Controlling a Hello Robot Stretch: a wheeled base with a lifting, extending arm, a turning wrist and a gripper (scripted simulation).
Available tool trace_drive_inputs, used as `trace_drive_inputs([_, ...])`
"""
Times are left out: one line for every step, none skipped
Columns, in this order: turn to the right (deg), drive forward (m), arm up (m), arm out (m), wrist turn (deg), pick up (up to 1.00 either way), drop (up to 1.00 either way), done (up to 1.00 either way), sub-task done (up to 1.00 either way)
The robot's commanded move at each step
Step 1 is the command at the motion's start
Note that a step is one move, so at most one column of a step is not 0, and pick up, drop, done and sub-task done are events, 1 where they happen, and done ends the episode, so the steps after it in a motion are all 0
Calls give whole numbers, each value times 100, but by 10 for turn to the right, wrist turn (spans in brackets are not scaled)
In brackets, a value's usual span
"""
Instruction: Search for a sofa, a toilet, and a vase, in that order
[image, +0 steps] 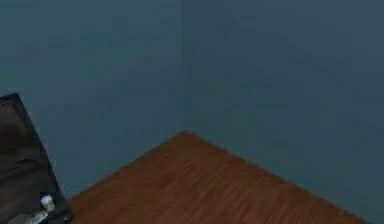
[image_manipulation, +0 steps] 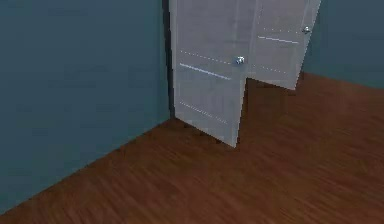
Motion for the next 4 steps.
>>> trace_drive_inputs([0,55,0,0,0,0,0,0,0])
trace_drive_inputs([-450,0,0,0,0,0,0,0,0])
trace_drive_inputs([-330,0,0,0,0,0,0,0,0])
trace_drive_inputs([0,0,0,0,0,0,0,0,100])
